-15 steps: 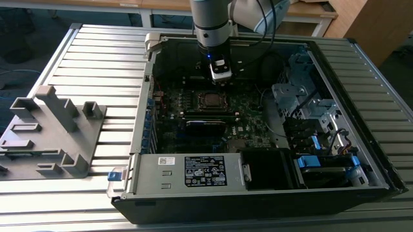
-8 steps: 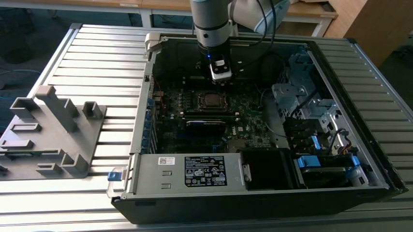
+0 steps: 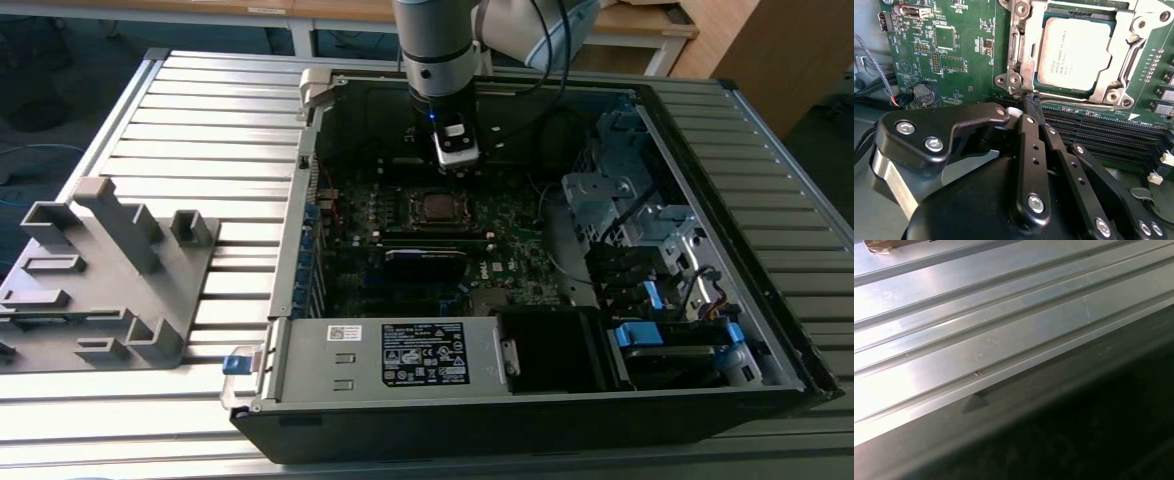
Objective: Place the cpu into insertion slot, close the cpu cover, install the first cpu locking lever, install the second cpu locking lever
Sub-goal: 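Install the first cpu locking lever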
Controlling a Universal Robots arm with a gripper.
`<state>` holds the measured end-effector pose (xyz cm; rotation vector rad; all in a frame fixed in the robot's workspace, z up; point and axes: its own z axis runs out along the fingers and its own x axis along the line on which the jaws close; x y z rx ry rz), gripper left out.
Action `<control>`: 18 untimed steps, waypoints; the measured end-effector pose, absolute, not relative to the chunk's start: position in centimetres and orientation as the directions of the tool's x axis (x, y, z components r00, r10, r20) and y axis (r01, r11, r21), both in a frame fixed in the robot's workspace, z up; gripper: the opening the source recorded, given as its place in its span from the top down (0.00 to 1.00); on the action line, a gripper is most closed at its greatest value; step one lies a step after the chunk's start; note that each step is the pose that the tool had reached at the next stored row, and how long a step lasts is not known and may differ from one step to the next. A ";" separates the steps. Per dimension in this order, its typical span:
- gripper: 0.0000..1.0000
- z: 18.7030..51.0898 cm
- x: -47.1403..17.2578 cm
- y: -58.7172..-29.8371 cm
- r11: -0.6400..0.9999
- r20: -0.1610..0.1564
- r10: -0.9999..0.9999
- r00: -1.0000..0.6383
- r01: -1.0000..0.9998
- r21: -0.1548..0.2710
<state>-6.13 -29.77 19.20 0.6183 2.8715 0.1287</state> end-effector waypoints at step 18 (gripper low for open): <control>0.90 20.8 -6.1 -29.8 0.911 -0.188 0.411 -0.892 0.398 0.108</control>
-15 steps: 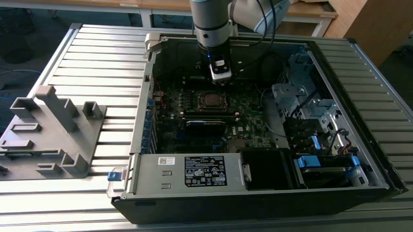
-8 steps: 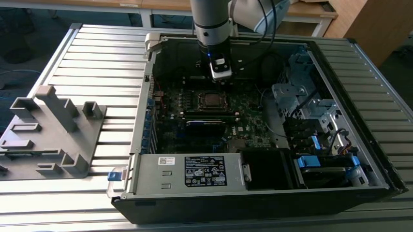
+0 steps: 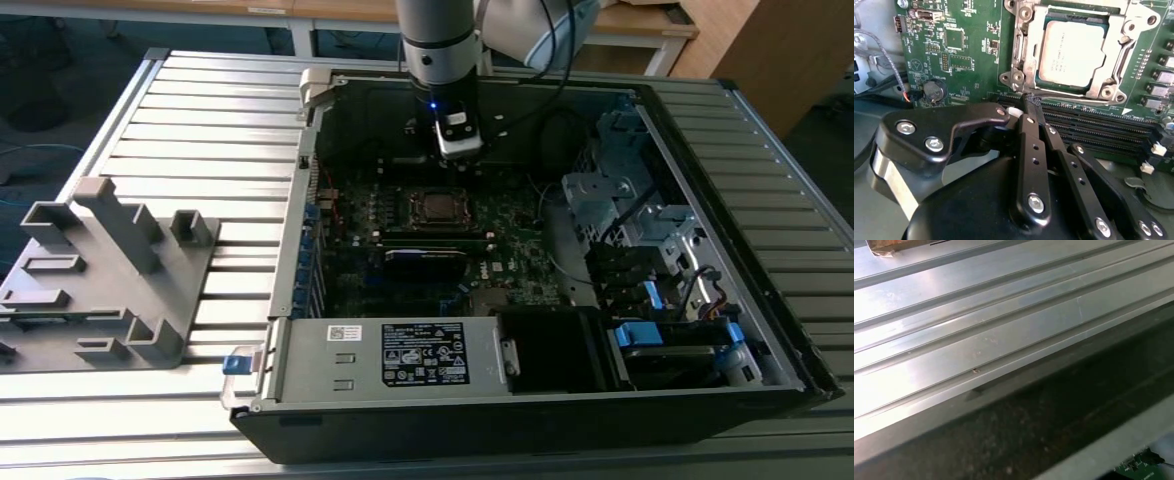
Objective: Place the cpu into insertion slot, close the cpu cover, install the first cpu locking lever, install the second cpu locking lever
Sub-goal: 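Install the first cpu locking lever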
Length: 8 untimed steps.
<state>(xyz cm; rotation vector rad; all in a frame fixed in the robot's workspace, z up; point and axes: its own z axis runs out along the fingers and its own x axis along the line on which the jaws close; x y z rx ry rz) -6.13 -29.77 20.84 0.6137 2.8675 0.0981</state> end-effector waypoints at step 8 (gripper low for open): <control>0.90 21.0 -6.1 -29.8 0.912 -0.171 0.411 -0.896 0.400 0.096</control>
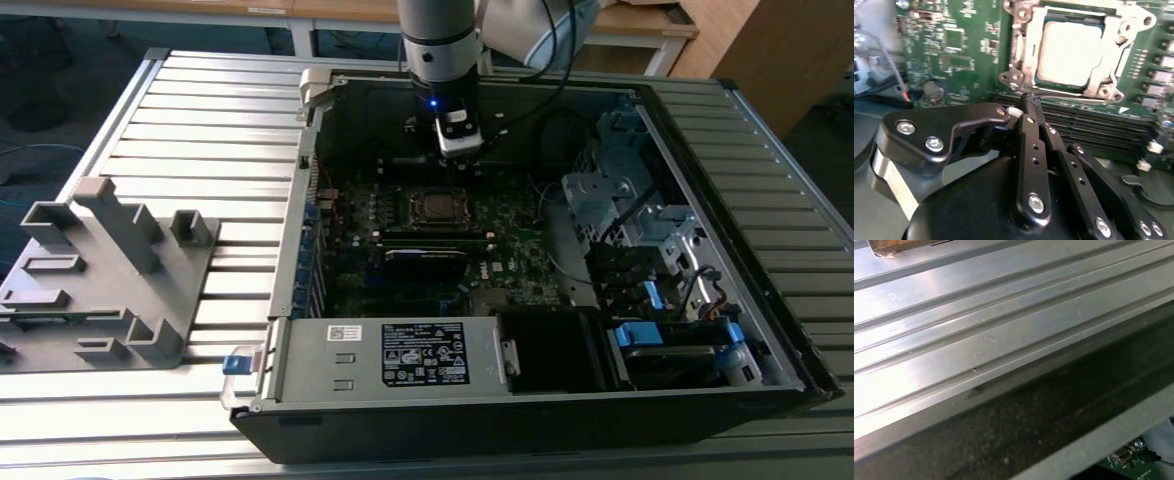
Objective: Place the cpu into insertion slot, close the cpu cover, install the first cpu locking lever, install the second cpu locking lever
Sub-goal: 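Install the first cpu locking lever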
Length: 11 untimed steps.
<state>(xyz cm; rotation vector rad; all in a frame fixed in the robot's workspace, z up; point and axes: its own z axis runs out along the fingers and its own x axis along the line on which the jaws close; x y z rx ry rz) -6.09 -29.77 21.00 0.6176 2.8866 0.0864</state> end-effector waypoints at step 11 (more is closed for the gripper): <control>0.90 21.0 -6.0 -29.8 0.912 -0.109 0.410 -0.906 0.405 0.062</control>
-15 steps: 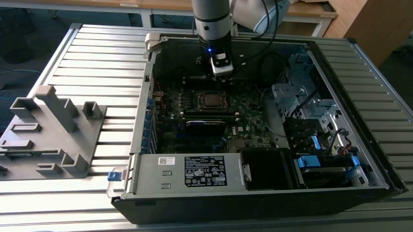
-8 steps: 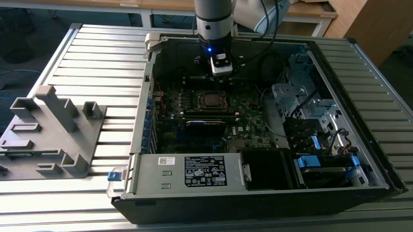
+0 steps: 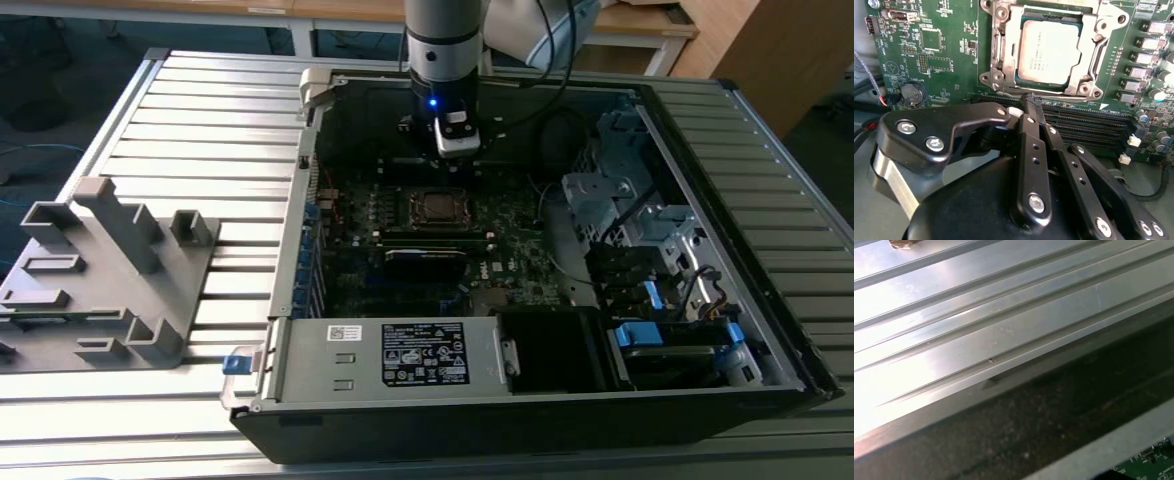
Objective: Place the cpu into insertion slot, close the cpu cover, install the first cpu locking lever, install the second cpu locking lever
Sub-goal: 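Install the first cpu locking lever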
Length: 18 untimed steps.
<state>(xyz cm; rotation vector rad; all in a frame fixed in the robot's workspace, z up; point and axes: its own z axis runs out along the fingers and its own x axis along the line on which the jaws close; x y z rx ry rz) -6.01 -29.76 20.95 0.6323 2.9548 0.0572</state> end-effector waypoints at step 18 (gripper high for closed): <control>0.90 21.0 -6.0 -32.3 0.914 -0.126 0.405 -0.906 0.406 0.022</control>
